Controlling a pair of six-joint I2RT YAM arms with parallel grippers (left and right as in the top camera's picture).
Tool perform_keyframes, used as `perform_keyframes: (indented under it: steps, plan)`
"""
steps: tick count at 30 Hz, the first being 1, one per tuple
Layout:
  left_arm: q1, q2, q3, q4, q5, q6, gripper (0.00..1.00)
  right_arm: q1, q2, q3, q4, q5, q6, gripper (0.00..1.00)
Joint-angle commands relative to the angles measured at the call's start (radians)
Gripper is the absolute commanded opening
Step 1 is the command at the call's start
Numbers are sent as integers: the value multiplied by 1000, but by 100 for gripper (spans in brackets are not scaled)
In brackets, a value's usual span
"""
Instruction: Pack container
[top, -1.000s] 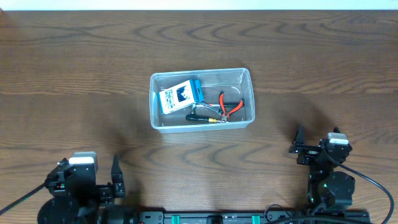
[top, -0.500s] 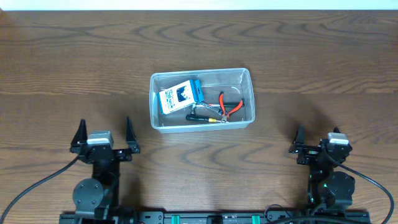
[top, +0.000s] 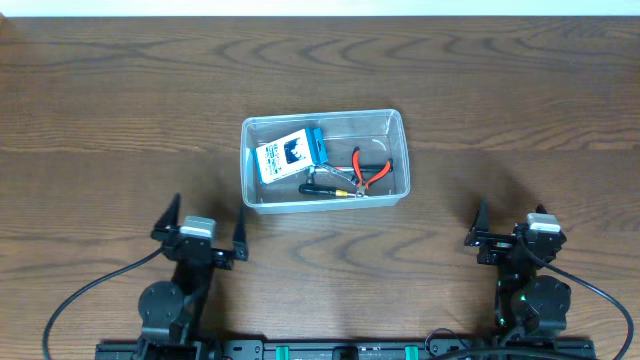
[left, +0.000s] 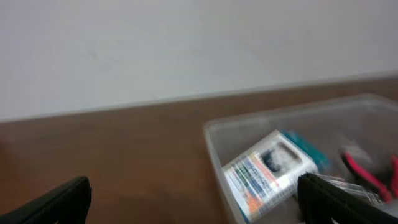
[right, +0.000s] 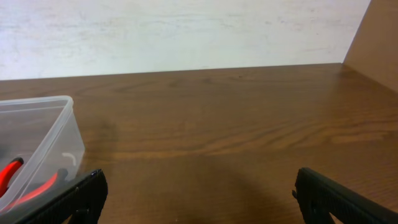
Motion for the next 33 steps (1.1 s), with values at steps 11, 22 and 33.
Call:
perform_keyframes:
  steps: [11, 22, 33]
  plan:
    - [4, -8, -16, -135, 204, 18, 98, -14, -7, -4, 2, 9, 17, 99]
    - [4, -8, -43, -57, 151, -9, 98, -14, -7, -4, 2, 9, 16, 99]
    - [4, -8, -81, 31, 116, -46, 98, -14, -7, -4, 2, 9, 16, 99]
